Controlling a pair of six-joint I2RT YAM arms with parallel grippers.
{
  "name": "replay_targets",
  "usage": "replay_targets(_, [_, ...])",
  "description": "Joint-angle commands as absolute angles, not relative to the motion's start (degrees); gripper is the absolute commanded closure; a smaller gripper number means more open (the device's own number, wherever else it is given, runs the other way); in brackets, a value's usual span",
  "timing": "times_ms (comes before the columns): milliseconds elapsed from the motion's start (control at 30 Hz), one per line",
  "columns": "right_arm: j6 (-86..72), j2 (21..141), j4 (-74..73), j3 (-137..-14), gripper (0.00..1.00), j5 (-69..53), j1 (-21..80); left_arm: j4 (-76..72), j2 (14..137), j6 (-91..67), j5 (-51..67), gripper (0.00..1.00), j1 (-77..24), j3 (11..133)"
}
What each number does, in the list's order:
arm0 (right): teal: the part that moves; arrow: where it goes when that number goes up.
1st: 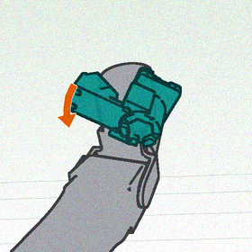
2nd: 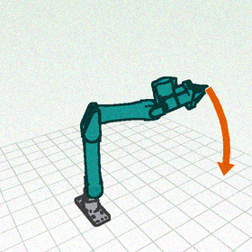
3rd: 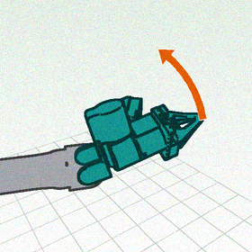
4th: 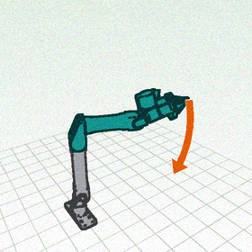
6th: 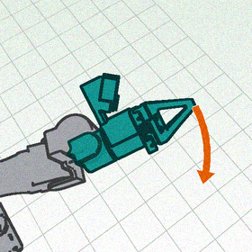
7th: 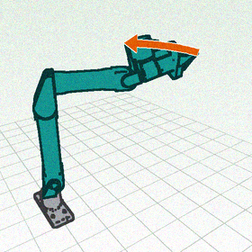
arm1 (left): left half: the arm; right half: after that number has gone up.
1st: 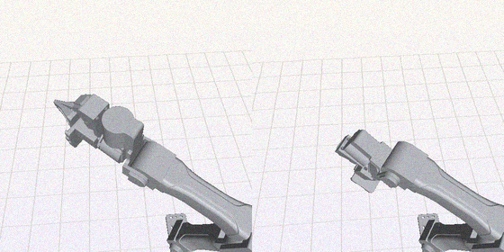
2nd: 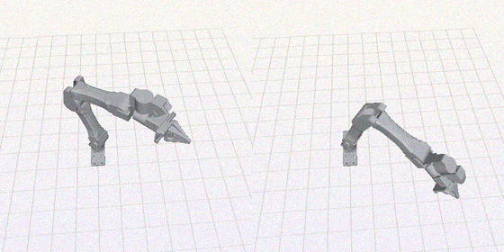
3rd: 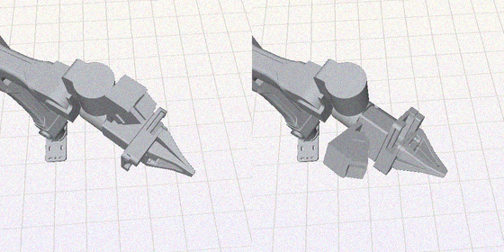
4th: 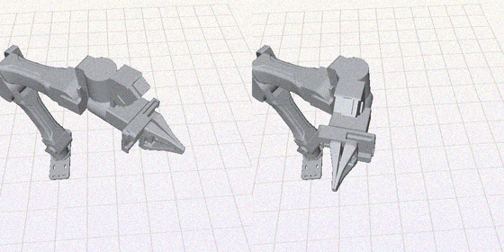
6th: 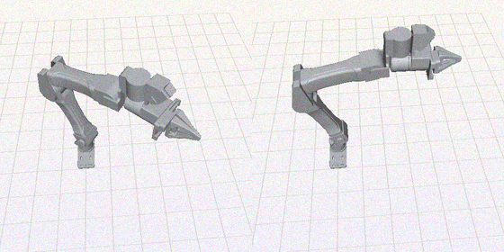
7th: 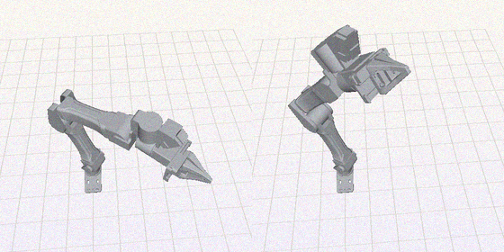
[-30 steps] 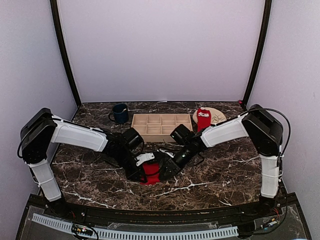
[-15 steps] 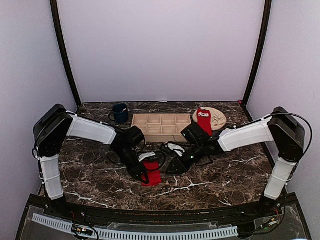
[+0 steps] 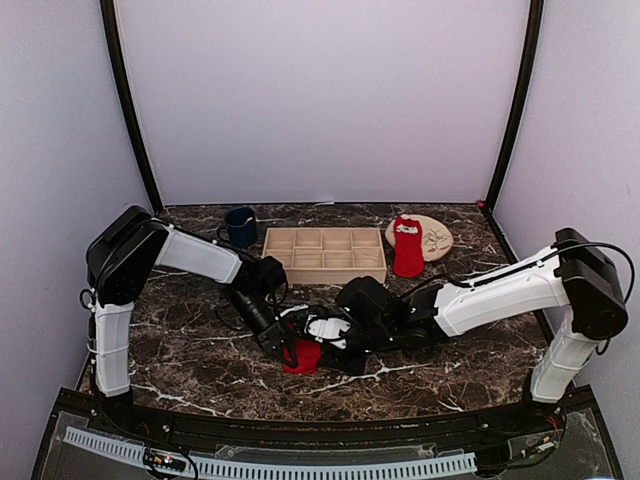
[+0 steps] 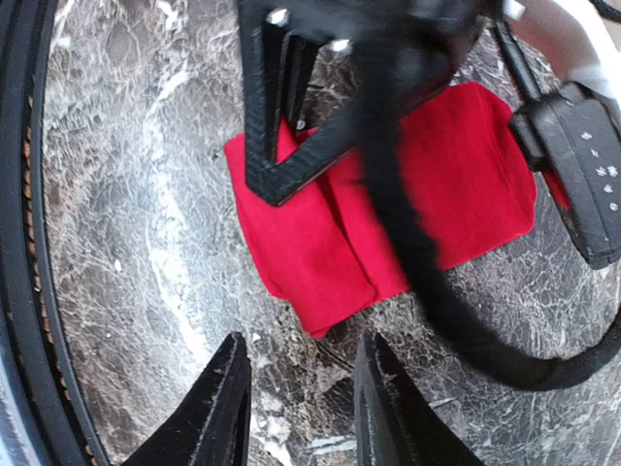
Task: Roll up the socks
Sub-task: Roll the sock at the center of the board.
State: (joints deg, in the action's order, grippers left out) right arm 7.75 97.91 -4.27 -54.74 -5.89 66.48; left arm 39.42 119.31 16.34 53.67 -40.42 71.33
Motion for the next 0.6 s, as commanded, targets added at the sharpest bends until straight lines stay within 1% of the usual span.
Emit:
replay_targets(0, [12.84,100.91,-5.89,-57.65,0.64,0.59,69.10,43.28,120.65,18.41,55.69,0.93,-39.79,72.80])
replay_targets(200, [16.16,104.74,-7.17,-60.75,0.57,4.12,71.15,44.05,121.55,19.21,56.63,0.93,-39.38,72.98])
replay_targets(433, [19.23,107.69,-8.15,-63.41,0.55,6.36,71.27,45.48,123.07,20.37,57.91,0.93,-39.38,73.80])
replay_targets(567, [20.24,109.11,-9.01,-64.61,0.56,6.39,71.28,45.94,123.71,20.78,58.36,0.93,-39.42,74.13])
